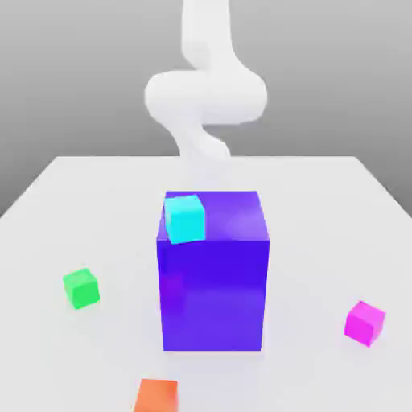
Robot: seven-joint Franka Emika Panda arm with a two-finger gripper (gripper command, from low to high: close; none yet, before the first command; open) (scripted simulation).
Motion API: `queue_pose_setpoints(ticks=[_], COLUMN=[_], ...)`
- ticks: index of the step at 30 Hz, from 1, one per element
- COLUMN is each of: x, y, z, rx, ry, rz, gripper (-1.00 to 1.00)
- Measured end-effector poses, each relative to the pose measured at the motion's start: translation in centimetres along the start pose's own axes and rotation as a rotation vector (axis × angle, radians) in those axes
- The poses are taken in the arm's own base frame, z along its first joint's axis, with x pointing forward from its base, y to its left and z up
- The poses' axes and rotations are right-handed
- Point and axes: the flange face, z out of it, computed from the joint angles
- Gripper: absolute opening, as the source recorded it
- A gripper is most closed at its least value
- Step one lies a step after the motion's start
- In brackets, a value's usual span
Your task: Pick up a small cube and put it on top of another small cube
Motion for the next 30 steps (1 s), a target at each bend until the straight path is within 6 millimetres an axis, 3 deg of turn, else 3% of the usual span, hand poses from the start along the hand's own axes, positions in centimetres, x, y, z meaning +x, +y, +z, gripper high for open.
queue_pose_setpoints(ticks=[7, 11, 15, 19, 24, 26, 30], x=[-8.7, -15.2, -22.5, -31.0, -40.3, -42.6, -44.9], y=[-3.0, -3.1, -2.0, -0.4, 3.2, 4.2, 5.8], z=[14.3, 20.9, 26.3, 29.7, 32.2, 33.0, 35.6], rx=[-0.146, -0.201, -0.237, -0.246, -0.245, -0.240, -0.236], ry=[-0.144, -0.242, -0.353, -0.481, -0.652, -0.689, -0.702], rz=[-0.208, -0.329, -0.449, -0.580, -0.701, -0.721, -0.725], gripper=[0.00, 0.00, 0.00, 0.00, 0.00, 0.00, 0.00])
